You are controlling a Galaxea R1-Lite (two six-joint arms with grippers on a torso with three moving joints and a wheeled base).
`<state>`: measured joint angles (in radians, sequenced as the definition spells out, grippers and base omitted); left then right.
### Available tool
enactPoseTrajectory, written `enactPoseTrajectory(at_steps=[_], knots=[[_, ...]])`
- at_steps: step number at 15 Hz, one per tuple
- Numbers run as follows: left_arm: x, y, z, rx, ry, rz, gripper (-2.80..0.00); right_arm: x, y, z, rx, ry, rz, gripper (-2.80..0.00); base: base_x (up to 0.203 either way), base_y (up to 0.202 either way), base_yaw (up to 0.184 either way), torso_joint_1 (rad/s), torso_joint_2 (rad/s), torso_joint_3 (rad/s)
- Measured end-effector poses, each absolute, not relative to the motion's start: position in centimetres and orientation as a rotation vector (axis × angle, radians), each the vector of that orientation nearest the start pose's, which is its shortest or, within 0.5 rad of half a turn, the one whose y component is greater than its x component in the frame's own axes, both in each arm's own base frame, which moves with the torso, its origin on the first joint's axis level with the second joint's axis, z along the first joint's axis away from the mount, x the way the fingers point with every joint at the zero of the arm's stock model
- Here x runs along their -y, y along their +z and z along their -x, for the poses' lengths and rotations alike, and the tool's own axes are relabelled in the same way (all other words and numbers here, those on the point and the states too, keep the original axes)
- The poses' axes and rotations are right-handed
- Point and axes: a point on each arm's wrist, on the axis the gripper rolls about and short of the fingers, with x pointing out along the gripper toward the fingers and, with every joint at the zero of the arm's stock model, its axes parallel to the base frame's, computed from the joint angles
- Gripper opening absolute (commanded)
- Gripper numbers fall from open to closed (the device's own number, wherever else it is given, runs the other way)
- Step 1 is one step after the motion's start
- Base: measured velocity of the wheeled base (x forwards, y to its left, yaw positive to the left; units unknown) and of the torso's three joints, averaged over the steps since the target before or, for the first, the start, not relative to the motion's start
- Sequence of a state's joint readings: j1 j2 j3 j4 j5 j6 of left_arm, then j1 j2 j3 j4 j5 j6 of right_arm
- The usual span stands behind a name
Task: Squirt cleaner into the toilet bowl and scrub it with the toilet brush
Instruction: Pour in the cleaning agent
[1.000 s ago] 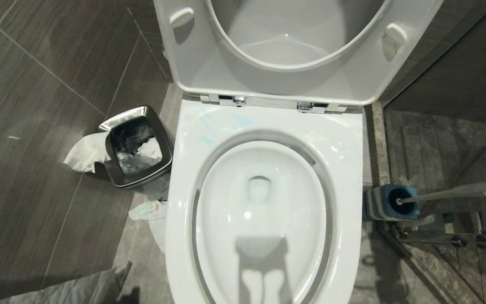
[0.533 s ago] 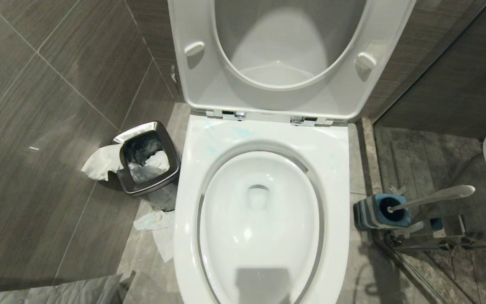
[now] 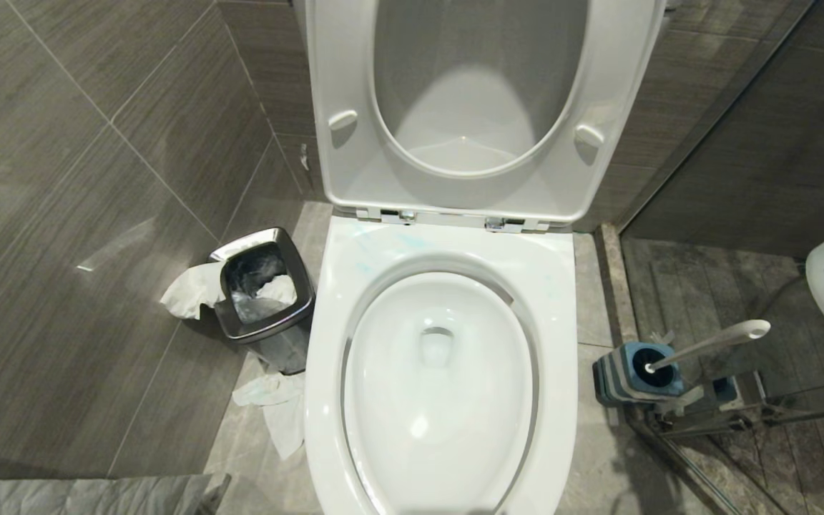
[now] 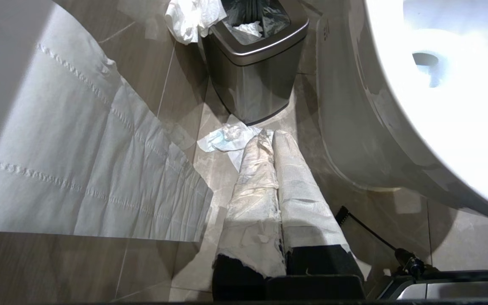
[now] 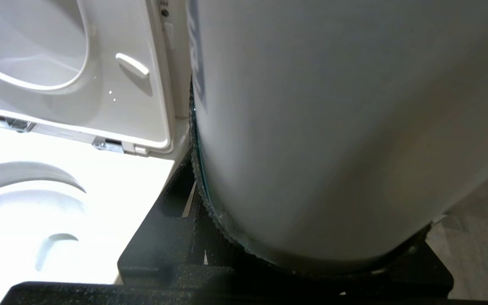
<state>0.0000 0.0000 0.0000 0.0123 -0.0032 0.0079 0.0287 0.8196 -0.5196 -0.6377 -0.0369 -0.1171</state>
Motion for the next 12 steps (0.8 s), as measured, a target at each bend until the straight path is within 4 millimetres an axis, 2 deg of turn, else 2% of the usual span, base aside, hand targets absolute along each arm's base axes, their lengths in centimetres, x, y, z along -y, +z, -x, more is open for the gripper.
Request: enactPoseTrajectory(at_steps=[12], knots=[[0.01,7.42,2.28,-0.012,-0.003,-0.006,-2.8,-0.16,26.95,-8.53,0.313,-0.026,0.105,-2.8,0.0,0.0,0.0,0.002,0.0,0.191]])
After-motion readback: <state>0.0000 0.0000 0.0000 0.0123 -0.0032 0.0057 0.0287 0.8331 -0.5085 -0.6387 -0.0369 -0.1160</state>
